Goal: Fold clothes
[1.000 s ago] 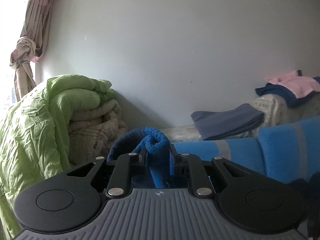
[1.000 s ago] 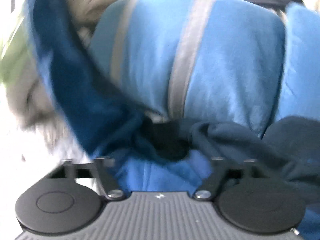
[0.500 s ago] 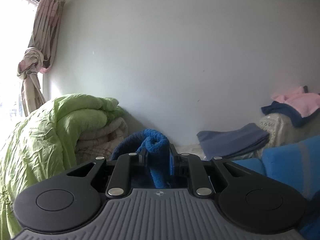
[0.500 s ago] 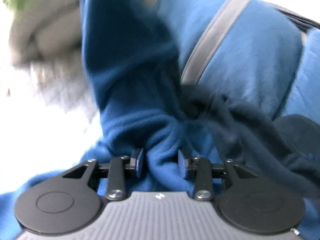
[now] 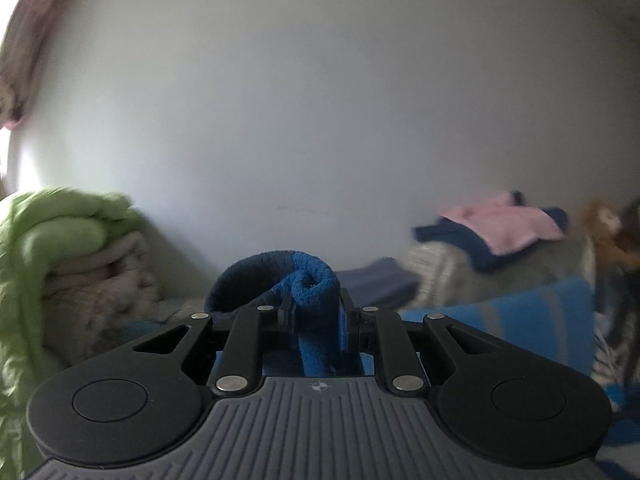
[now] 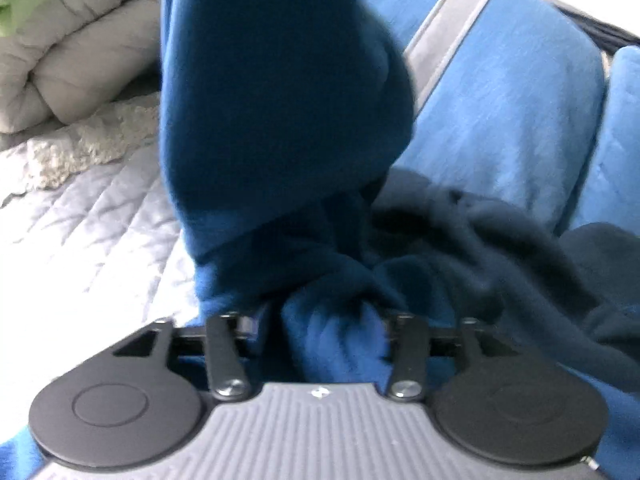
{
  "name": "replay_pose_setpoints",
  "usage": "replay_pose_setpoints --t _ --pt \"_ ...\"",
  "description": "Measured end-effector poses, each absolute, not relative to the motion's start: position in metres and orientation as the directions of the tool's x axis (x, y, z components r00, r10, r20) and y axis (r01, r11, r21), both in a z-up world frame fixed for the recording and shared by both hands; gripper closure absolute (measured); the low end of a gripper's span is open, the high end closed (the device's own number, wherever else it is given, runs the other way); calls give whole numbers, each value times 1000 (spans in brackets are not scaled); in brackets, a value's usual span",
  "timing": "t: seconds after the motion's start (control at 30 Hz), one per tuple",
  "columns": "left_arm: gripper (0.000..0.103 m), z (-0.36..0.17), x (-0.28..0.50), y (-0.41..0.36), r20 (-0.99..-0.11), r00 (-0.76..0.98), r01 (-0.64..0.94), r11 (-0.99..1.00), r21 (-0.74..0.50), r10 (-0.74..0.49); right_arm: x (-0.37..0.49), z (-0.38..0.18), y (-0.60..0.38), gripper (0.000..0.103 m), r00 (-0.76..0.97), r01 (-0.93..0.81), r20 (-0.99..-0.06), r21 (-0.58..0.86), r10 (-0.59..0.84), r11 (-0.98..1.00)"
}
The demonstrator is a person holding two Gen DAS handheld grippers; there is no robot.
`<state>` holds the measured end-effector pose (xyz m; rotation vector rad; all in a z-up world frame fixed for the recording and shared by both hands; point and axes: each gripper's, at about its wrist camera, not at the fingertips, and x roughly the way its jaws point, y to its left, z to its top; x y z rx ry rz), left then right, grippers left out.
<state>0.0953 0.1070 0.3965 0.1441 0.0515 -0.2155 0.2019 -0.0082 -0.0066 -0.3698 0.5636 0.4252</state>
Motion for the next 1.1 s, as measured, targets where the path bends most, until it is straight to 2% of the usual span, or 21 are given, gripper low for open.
replay_pose_setpoints --t 0.07,0.13,0.3,0.5,0.63,0.77,0.9,1.03,1.1 --pt "85 393 94 88 -75 969 246 955 166 -237 187 9 -19 6 781 -474 -558 -235 282 848" --pt "85 390 93 72 -91 960 277 945 172 -265 164 27 -37 0 784 -490 -541 -237 305 839" --pt "85 378 91 25 -136 939 340 915 219 -316 99 63 -106 0 793 -481 -525 -228 309 847" --pt "85 348 97 -42 -222 896 426 884 192 -384 22 79 -198 0 775 -411 -561 -96 292 906" --pt "84 317 100 -93 -287 853 493 854 169 -435 -3 79 -259 0 772 -274 -594 11 227 962" --pt "75 268 103 -149 -374 807 543 823 168 -457 -24 74 -309 0 735 -96 -666 87 130 992" --pt "43 196 103 -199 -512 726 616 765 187 -459 -44 69 -341 0 700 -4 -711 84 63 996" --pt "39 157 105 -192 -559 671 635 767 95 -487 -56 69 -358 0 701 3 -712 64 44 998" --pt "36 154 108 -169 -543 683 601 799 37 -488 -55 69 -364 0 704 -4 -709 54 41 999"
